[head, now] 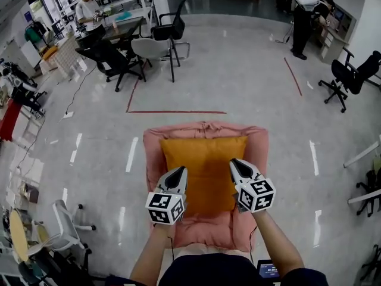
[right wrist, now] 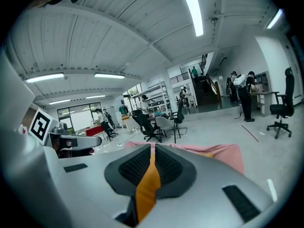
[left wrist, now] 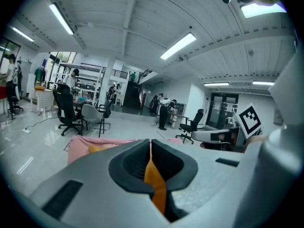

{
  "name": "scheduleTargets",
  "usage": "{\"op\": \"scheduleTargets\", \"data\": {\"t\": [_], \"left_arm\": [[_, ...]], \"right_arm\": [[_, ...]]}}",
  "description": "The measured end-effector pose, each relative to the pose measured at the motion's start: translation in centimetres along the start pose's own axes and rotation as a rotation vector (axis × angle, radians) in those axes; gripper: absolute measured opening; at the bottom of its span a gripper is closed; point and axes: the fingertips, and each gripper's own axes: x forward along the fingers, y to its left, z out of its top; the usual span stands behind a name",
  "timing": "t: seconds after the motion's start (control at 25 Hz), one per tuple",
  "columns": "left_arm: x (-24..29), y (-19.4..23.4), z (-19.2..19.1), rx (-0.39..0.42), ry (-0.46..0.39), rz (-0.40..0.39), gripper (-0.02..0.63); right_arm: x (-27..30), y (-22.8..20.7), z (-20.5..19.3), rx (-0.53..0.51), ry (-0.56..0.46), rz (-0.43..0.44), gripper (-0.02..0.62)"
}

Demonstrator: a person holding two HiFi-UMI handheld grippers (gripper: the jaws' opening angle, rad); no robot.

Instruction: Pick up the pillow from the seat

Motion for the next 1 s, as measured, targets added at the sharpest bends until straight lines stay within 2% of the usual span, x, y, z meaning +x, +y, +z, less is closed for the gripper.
{"op": "scheduleTargets", "data": {"t": [0.12, 0.24, 0.36, 0.52, 0.68, 0.84, 1.0], "left_arm": [[0.9, 0.5, -1.1, -0.002, 0.029, -0.017, 0.006], [1.5, 0.7, -2.0, 0.005, 0.042, -0.040, 0.006], [1.9, 1.2, -2.2, 0.012, 0.039, -0.057, 0.025], [2.6, 1.9, -3.4, 0.003, 0.063, -0.066, 0.118], [3.3, 2.7, -4.7, -0.002, 0.081, -0.073, 0.177], [4.1, 3.0, -6.1, -0.020, 0.100, -0.094, 0.283], [4.8, 4.0, -7.3, -0.039, 0.118, -0.077, 0.350]], "right_arm": [[0.5, -0.6, -1.3, 0.010, 0.027, -0.013, 0.031], [1.1, -1.0, -2.8, 0.031, 0.059, -0.014, 0.094], [1.7, -1.3, -3.9, 0.057, 0.078, -0.021, 0.115], [2.4, -1.3, -5.4, 0.072, 0.105, -0.028, 0.155], [2.9, -1.9, -6.8, 0.099, 0.125, -0.048, 0.188], [3.2, -2.8, -8.3, 0.124, 0.154, -0.070, 0.220], [3.9, -3.2, -9.3, 0.106, 0.174, -0.090, 0.262]]}}
